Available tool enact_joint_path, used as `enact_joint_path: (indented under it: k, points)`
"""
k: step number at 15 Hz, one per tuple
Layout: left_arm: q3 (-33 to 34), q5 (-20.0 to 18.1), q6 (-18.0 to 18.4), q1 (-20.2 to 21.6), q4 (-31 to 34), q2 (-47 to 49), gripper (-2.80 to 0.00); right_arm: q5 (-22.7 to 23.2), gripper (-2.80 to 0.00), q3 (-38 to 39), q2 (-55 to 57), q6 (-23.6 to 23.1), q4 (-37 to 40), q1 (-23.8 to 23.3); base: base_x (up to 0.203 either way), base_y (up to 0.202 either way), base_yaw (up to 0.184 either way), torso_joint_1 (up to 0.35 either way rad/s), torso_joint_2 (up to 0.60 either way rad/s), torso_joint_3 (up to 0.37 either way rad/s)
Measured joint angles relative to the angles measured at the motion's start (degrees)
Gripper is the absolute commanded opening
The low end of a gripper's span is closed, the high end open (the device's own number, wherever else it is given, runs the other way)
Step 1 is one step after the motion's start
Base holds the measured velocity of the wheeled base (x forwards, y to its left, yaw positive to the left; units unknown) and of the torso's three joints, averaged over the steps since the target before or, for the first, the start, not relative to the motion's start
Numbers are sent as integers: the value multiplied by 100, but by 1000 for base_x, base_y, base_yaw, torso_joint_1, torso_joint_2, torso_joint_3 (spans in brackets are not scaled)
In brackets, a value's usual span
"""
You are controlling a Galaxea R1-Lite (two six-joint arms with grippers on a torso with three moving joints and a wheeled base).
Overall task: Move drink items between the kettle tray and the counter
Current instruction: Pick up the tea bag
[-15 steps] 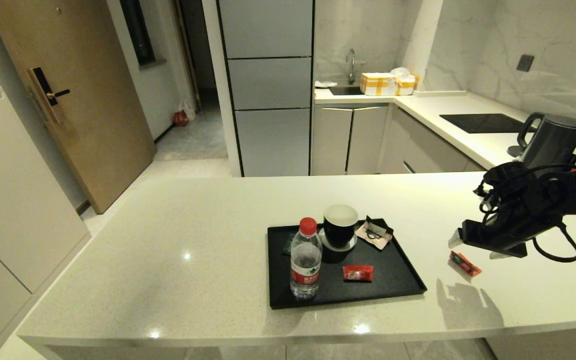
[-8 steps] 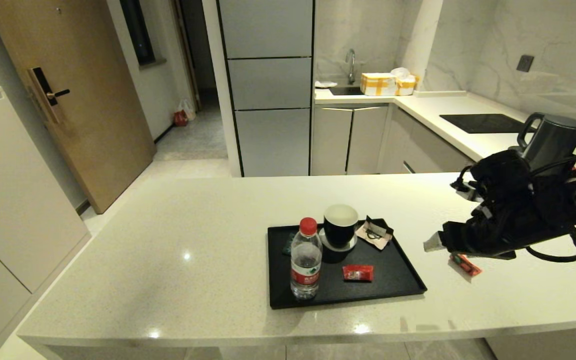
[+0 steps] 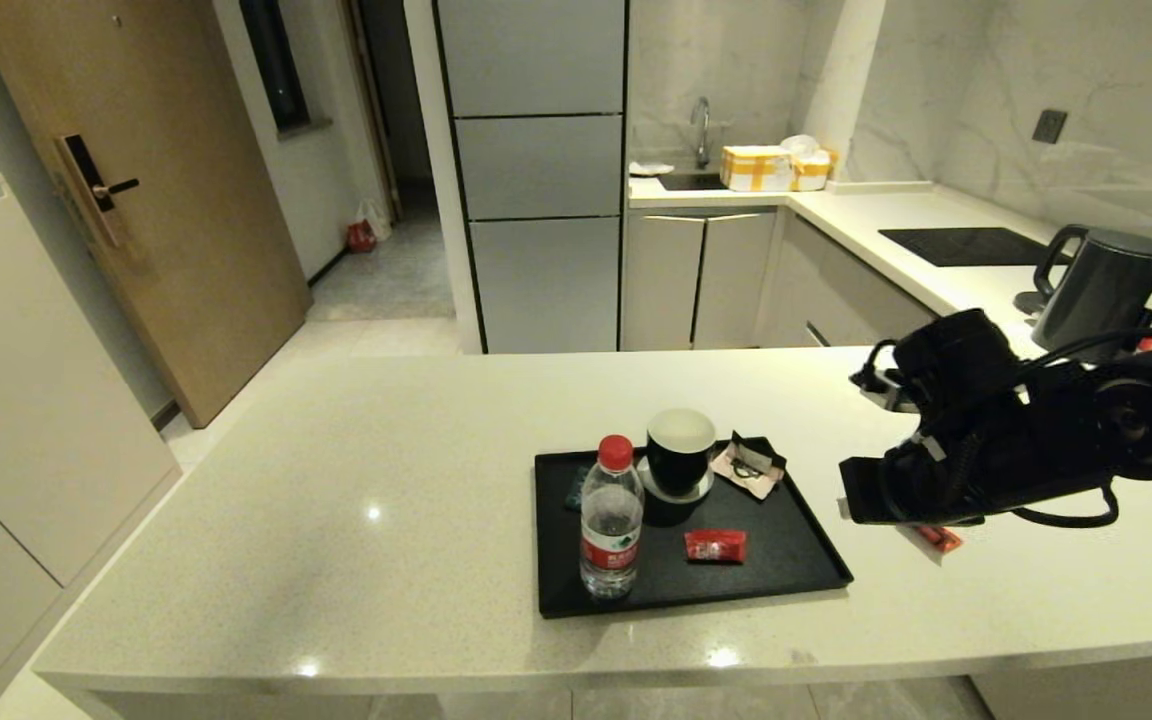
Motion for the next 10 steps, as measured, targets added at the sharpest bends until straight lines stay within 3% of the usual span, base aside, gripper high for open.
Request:
enact_joint_path:
  k: [6,10]
  points:
    - [0,-2,-1,0,0,0,-280,1,-280,-409,731,-119,-110,397,0,0,0,0,0,0]
    - [0,-1,0,6,0,0,-280,33,-280,-1214,1399,-337,-14,-84,0,0,0,0,0,0]
